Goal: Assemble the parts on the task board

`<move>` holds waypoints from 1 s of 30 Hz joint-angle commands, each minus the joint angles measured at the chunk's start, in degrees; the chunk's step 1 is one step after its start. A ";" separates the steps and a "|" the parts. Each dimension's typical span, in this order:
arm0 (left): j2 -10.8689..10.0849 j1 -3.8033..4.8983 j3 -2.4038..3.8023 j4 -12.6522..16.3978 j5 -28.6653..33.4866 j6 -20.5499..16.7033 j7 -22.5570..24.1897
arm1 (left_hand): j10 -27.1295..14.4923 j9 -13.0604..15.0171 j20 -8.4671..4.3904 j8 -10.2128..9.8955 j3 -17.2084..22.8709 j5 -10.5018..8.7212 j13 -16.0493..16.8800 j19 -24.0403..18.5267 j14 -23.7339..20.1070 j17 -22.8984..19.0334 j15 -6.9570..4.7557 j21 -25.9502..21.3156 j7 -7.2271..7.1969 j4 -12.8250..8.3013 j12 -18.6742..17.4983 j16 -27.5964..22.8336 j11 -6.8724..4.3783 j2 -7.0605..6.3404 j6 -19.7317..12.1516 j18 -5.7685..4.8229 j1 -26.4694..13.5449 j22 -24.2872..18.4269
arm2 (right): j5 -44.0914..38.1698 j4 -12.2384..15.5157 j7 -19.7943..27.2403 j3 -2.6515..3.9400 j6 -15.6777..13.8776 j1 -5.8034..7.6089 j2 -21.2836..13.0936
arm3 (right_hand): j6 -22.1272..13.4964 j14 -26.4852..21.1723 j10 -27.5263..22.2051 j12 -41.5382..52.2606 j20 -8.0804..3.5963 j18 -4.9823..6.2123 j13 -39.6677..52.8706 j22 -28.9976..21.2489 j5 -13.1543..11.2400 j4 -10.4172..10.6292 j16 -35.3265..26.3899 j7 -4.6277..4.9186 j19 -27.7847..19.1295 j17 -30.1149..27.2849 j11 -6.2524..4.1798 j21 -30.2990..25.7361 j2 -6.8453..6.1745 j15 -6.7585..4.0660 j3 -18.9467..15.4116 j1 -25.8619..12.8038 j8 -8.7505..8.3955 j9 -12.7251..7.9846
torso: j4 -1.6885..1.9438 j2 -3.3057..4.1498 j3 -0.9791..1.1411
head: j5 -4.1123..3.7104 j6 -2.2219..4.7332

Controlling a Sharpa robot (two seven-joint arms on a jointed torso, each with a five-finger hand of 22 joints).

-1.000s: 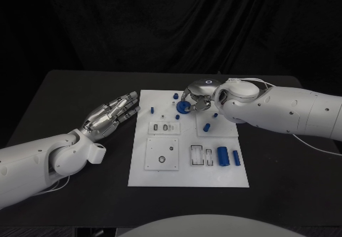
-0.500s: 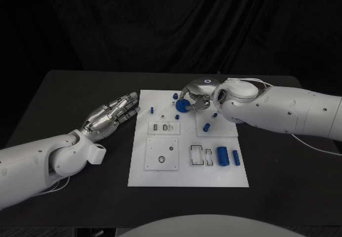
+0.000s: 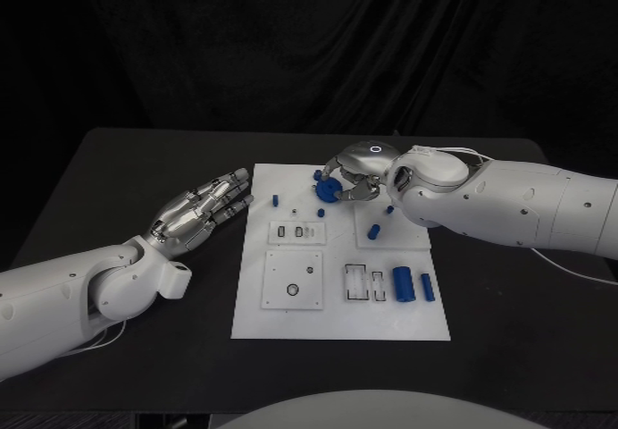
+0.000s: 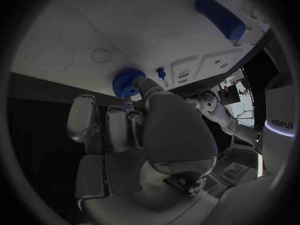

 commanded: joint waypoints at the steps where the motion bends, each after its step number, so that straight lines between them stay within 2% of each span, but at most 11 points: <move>1: 0.10 -0.06 0.05 0.12 0.07 0.69 4.20 | -0.13 0.04 0.32 0.17 0.19 0.29 -0.09 -0.01 0.01 -0.07 0.57 -0.24 0.06 0.03 -0.27 -0.35 0.20 -0.10 -0.28 0.29 0.54 -0.09 | -0.96 0.40 1.13 0.07 -3.45 -0.06 -0.04 | -0.52 0.95 0.36 0.31 0.07 -0.07 9.81 7.05 0.26 -0.07 0.30 -0.01 0.39 3.85 0.01 0.35 0.00 -0.38 0.37 -0.74 11.25 14.99 | 0.02 0.04 0.03 | 0.22 -0.20; 10: 0.01 -0.07 0.05 0.13 0.07 0.63 4.10 | -0.13 0.04 0.32 0.17 0.19 0.29 -0.09 -0.01 0.01 -0.07 0.57 -0.24 0.06 0.03 -0.27 -0.35 0.20 -0.10 -0.28 0.29 0.54 -0.09 | -0.97 0.84 1.38 0.10 -4.05 -0.05 -0.23 | -0.55 0.97 0.34 0.29 0.07 -0.08 9.79 7.08 0.11 -0.01 0.31 -0.02 0.42 3.86 0.01 0.39 -0.05 -0.37 0.40 -0.85 11.26 14.99 | -0.11 0.02 0.04 | 0.43 -0.40; 18: 0.16 -0.07 0.05 0.10 0.07 0.65 4.05 | -0.10 0.05 0.36 0.17 0.49 0.32 -0.07 0.01 0.05 -0.06 0.61 -0.23 0.07 -0.08 -0.22 -0.33 0.22 -0.08 -0.30 0.29 0.55 -0.08 | -0.98 0.89 1.50 0.10 -3.89 -0.05 -0.02 | -0.56 0.96 0.35 0.29 0.07 -0.07 9.79 7.09 -0.13 0.02 0.27 -0.02 0.42 3.80 0.00 0.35 -0.06 -0.38 0.50 -0.93 11.29 15.01 | -0.06 -0.01 0.03 | 0.26 -0.53; 30: 0.18 -0.09 0.05 0.01 0.07 0.74 3.90 | -0.10 0.05 0.36 0.17 0.49 0.32 -0.07 0.01 0.05 -0.06 0.61 -0.23 0.07 -0.08 -0.22 -0.33 0.22 -0.08 -0.30 0.29 0.55 -0.08 | -0.98 0.97 1.45 0.10 -4.28 -0.05 -0.41 | 0.03 1.02 0.34 0.29 0.05 -0.06 9.78 7.16 -0.11 -0.17 0.31 -0.07 0.47 3.87 -0.04 0.33 -0.11 -0.41 0.91 -0.77 11.79 15.26 | -0.07 -0.04 0.01 | 0.47 -0.60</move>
